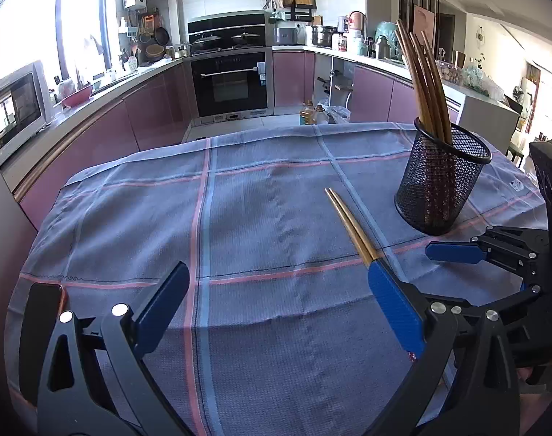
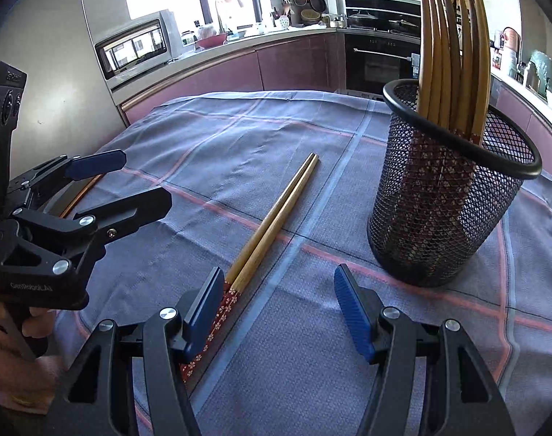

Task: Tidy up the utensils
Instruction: 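Move both open grippers back to the last two chopsticks on the cloth, then close the left gripper on one chopstick while the right gripper grasps the other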

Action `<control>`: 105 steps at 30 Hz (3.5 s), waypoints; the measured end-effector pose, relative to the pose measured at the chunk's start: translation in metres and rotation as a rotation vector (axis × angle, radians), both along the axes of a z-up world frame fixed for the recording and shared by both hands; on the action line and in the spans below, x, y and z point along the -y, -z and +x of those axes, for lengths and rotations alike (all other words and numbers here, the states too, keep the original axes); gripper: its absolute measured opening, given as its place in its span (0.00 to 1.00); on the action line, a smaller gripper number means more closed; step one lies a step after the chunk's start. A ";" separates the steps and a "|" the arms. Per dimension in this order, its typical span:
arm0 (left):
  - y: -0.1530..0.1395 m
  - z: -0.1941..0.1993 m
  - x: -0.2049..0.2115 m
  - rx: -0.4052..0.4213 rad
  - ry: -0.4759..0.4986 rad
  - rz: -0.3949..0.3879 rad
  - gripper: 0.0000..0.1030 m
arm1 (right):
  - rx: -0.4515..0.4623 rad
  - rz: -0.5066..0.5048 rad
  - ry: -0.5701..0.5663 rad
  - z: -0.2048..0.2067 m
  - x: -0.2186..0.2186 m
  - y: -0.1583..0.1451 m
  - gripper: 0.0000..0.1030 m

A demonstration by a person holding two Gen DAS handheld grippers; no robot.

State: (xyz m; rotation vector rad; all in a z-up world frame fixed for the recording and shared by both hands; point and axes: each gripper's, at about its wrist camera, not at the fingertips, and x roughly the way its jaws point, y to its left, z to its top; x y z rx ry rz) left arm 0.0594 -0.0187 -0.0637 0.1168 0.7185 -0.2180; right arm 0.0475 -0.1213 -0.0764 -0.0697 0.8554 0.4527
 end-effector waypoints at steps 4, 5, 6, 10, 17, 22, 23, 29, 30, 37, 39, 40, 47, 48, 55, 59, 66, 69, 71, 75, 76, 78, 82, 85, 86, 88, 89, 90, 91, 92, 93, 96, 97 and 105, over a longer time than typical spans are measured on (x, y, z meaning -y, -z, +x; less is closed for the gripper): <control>0.002 0.002 0.001 -0.006 0.002 0.002 0.94 | -0.003 -0.009 0.002 0.002 -0.001 0.000 0.57; 0.002 0.002 0.001 -0.007 0.003 0.001 0.94 | -0.003 -0.008 0.006 0.002 0.000 0.001 0.57; 0.002 0.002 0.001 -0.009 0.003 0.000 0.94 | -0.006 -0.005 0.009 0.003 0.001 0.001 0.57; 0.005 0.004 0.003 -0.015 0.010 0.003 0.94 | -0.014 -0.013 0.032 0.003 0.007 0.002 0.52; 0.010 0.005 0.009 -0.025 0.027 0.009 0.94 | -0.027 0.046 0.039 0.003 0.017 0.000 0.49; 0.011 0.007 0.005 -0.029 0.018 0.003 0.92 | -0.019 0.032 0.003 0.005 0.002 0.000 0.49; 0.011 0.006 0.004 -0.029 0.014 0.004 0.92 | -0.013 0.019 -0.001 0.006 -0.002 0.000 0.49; 0.012 0.006 0.000 -0.032 0.008 0.001 0.92 | -0.010 -0.018 0.003 0.007 -0.005 0.000 0.49; 0.013 0.006 0.000 -0.033 0.008 0.000 0.92 | -0.012 -0.019 0.006 0.008 -0.005 0.001 0.49; 0.015 0.006 0.003 -0.038 0.025 0.000 0.92 | -0.025 -0.026 0.016 0.006 0.002 0.002 0.49; 0.016 0.006 0.005 -0.042 0.034 0.005 0.92 | -0.025 -0.021 0.020 0.006 0.003 0.002 0.48; 0.017 0.006 0.007 -0.044 0.040 0.009 0.92 | -0.028 -0.015 0.023 0.006 0.005 0.002 0.48; 0.025 0.008 0.024 -0.085 0.113 0.022 0.84 | -0.048 0.024 0.051 0.005 0.022 0.002 0.46; 0.027 0.009 0.026 -0.094 0.123 0.021 0.83 | -0.050 0.028 0.055 0.005 0.024 0.003 0.44; 0.035 0.011 0.043 -0.118 0.168 0.061 0.77 | -0.055 0.035 0.053 0.008 0.027 0.002 0.43; 0.040 0.013 0.047 -0.142 0.183 0.057 0.70 | -0.060 0.044 0.053 0.011 0.027 0.002 0.43; 0.045 0.015 0.048 -0.171 0.173 0.054 0.54 | -0.057 0.042 0.040 0.015 0.021 0.001 0.42; 0.045 0.013 0.048 -0.172 0.168 0.047 0.53 | -0.055 0.042 0.036 0.019 0.016 0.002 0.41; 0.045 0.010 0.046 -0.171 0.166 0.045 0.51 | -0.048 0.028 0.036 0.022 0.012 0.002 0.38; 0.045 0.008 0.045 -0.173 0.170 0.040 0.47 | -0.043 0.017 0.057 0.023 0.013 0.002 0.27; 0.045 0.008 0.044 -0.174 0.171 0.038 0.47 | -0.046 0.020 0.063 0.023 0.016 0.003 0.24; 0.045 0.007 0.043 -0.176 0.172 0.034 0.47 | -0.055 0.029 0.071 0.024 0.020 0.003 0.21; 0.044 0.010 0.041 -0.181 0.175 0.022 0.48 | -0.067 0.044 0.076 0.024 0.022 0.003 0.21; 0.041 0.016 0.040 -0.174 0.169 0.027 0.48 | -0.066 0.039 0.070 0.027 0.020 0.002 0.21; 0.041 0.020 0.040 -0.173 0.167 0.030 0.48 | -0.063 0.035 0.068 0.028 0.019 0.002 0.21; 0.041 0.025 0.041 -0.176 0.170 0.033 0.48 | -0.060 0.032 0.064 0.030 0.016 0.001 0.21; 0.042 0.028 0.042 -0.180 0.173 0.033 0.48 | -0.057 0.029 0.062 0.032 0.015 0.000 0.21; 0.042 0.031 0.043 -0.184 0.175 0.034 0.48 | -0.057 0.027 0.062 0.034 0.014 0.001 0.21; 0.043 0.033 0.044 -0.185 0.177 0.036 0.48 | -0.058 0.027 0.063 0.036 0.013 0.001 0.21; 0.043 0.036 0.045 -0.188 0.179 0.037 0.46 | -0.059 0.025 0.063 0.038 0.012 0.002 0.21; 0.044 0.038 0.046 -0.191 0.180 0.036 0.44 | -0.060 0.023 0.064 0.039 0.011 0.003 0.21; 0.044 0.044 0.047 -0.195 0.184 0.035 0.38 | -0.053 0.016 0.065 0.042 0.008 0.003 0.21; 0.044 0.045 0.048 -0.196 0.184 0.034 0.36 | -0.051 0.016 0.067 0.042 0.008 0.003 0.20; 0.043 0.039 0.042 -0.206 0.164 -0.004 0.08 | -0.058 0.039 0.081 0.037 0.017 0.005 0.07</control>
